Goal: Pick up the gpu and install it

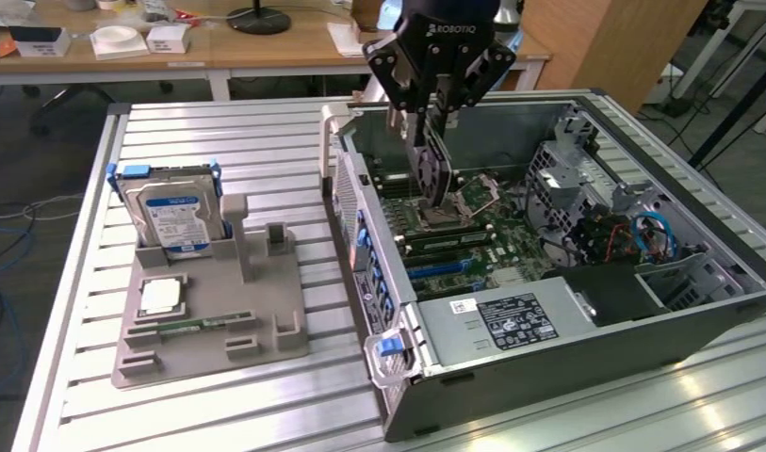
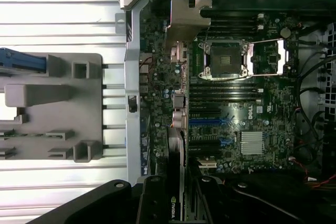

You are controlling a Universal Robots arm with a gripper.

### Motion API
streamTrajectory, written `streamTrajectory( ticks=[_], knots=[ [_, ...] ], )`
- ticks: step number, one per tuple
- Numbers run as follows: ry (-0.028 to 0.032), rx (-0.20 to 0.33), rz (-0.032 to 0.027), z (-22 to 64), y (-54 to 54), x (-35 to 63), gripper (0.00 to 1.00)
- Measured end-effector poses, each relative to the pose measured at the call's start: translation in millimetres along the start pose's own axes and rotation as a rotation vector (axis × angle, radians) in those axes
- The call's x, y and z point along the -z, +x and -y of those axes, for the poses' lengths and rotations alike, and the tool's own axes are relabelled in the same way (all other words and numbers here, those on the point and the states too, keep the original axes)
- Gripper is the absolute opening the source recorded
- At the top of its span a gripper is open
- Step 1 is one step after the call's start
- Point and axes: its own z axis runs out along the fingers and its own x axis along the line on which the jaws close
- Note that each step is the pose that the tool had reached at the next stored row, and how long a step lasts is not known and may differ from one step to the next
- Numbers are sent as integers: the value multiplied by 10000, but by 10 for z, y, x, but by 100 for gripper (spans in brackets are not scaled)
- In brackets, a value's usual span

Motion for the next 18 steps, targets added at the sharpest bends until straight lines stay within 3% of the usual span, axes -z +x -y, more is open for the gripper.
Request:
streamTrajectory(
  ticks=[18],
  knots=[
    [-1, 0, 0, -16, -116, -4, 26]
  ],
)
